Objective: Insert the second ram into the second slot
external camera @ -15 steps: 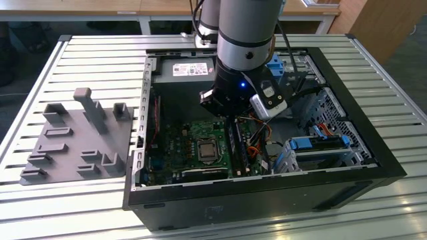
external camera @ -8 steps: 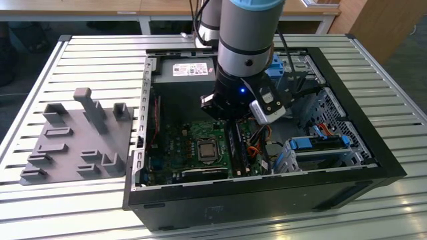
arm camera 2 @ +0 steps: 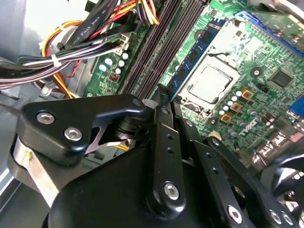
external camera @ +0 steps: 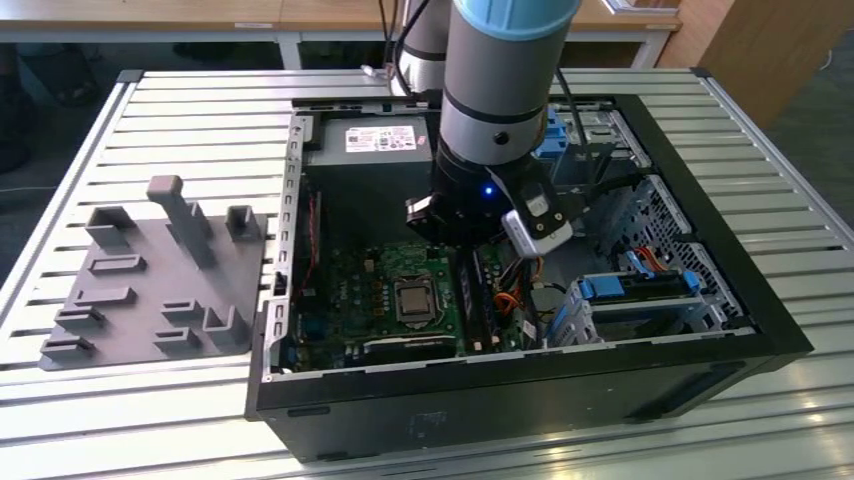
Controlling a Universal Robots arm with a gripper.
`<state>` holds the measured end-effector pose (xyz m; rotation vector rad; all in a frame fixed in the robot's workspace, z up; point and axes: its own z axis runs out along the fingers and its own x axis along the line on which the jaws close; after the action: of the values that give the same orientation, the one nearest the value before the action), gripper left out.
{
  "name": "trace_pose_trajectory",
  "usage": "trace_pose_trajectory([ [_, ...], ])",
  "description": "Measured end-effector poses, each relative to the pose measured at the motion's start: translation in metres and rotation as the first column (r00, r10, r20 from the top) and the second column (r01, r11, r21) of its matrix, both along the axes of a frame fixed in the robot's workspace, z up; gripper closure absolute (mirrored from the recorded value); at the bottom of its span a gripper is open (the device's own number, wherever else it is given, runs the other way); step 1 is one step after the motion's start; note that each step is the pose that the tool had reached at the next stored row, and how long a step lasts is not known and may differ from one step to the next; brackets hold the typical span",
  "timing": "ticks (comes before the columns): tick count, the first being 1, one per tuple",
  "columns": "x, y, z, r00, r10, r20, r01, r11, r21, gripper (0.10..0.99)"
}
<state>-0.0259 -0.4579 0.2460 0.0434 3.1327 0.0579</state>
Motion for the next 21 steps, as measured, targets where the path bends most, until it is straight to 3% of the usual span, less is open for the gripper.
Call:
trace_pose_trajectory([
  [4, 0.0003, -0.0002, -0.0072, 1.0, -0.001, 0.0001, 0.001, 1.0, 0.0, 0.945],
  [13, 0.003, -0.0072, -0.0158, 1.0, -0.007, -0.0007, 0.007, 1.0, 0.0, 0.945],
  [21, 0.0047, -0.0073, -0.018, 1.0, -0.007, -0.0015, 0.007, 1.0, 0.0, 0.945],
])
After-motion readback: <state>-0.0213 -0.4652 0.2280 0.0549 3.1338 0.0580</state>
